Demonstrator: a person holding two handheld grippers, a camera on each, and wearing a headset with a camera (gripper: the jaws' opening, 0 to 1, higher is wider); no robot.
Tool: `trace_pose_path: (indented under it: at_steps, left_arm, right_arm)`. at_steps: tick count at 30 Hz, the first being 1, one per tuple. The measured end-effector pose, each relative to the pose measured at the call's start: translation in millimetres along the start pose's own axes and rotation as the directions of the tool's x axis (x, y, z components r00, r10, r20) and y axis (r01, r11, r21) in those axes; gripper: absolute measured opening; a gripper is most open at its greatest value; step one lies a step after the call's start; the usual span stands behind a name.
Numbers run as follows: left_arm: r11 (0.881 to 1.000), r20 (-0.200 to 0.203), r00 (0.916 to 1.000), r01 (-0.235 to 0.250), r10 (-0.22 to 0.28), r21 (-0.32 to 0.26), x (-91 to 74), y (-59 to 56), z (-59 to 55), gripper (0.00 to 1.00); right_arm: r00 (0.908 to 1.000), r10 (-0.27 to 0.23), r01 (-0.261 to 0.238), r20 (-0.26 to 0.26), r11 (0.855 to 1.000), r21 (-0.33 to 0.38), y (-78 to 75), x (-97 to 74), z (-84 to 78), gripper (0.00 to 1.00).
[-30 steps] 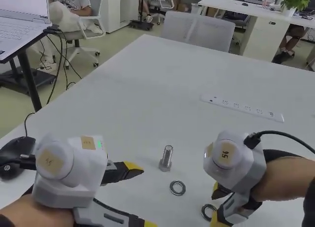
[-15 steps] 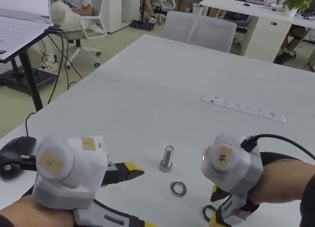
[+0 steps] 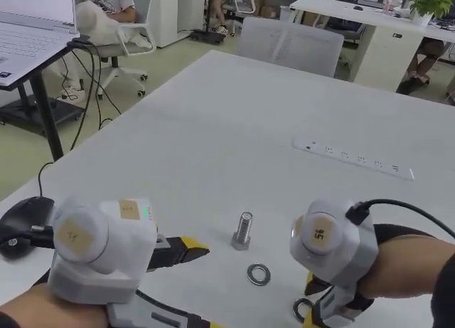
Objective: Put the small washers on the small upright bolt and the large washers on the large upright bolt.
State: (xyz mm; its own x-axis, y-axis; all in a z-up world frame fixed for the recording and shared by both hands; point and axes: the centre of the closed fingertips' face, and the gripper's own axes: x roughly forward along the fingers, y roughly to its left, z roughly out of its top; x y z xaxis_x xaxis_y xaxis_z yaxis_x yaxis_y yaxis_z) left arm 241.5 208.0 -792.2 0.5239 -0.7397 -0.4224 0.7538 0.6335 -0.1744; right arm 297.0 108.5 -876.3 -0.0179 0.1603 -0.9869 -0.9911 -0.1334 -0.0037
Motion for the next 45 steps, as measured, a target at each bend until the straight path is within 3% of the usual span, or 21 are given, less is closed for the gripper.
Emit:
trace_pose_path:
  at_steps: [45]
  left_arm:
    - [1.000,0.014,0.9999,-0.008,0.008,-0.007,-0.2,2.7,-0.5,0.78]
  right_arm:
    - [0.9995,0.003,-0.003,-0.033,1.000,-0.013,-0.5,0.0,0.7,0.24]
